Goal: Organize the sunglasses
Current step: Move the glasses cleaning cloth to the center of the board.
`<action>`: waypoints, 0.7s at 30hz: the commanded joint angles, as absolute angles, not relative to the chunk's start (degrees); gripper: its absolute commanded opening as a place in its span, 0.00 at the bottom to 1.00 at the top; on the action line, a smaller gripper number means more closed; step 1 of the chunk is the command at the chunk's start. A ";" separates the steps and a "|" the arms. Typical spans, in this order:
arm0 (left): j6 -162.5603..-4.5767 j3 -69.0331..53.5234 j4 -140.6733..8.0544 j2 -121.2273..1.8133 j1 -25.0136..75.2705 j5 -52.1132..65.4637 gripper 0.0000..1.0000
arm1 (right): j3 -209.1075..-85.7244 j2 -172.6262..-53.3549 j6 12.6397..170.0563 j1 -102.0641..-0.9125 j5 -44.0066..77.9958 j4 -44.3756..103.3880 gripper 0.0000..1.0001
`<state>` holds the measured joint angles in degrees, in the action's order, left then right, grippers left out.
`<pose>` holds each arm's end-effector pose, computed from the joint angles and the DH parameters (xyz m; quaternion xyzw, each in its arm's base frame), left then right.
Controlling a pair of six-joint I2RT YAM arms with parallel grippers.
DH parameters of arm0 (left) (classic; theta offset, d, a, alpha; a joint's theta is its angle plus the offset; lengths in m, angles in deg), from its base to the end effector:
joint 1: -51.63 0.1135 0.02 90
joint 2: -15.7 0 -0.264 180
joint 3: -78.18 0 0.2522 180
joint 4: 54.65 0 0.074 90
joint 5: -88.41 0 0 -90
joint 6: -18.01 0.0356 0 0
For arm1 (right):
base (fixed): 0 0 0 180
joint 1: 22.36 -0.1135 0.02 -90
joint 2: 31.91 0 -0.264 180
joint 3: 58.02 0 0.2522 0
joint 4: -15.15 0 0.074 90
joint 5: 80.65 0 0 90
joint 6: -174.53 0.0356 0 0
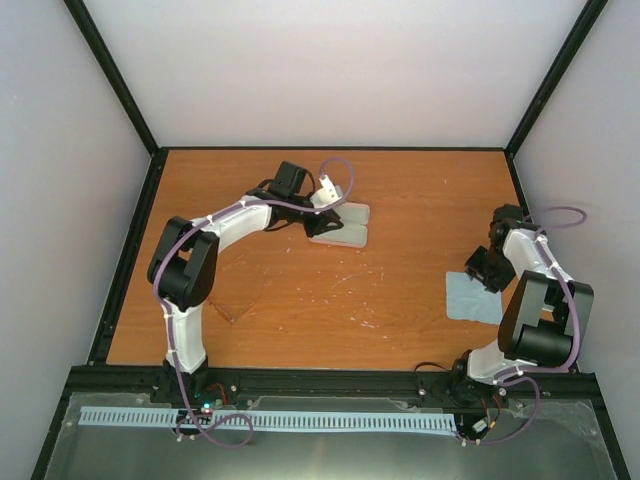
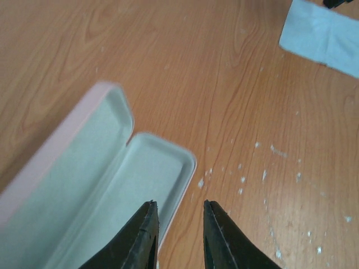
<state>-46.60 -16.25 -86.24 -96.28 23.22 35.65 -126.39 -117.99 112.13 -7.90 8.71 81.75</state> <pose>0.3646 -0.2217 0.2049 0.5012 0.7415 -0.3078 0.3228 0.2450 -0.0636 0.1911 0.3587 0.9321 0.0001 0.0499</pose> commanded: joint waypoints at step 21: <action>-47.00 -30.86 -89.82 -103.30 20.24 38.11 0.25 | -136.50 -132.78 96.14 0.68 4.41 77.90 0.42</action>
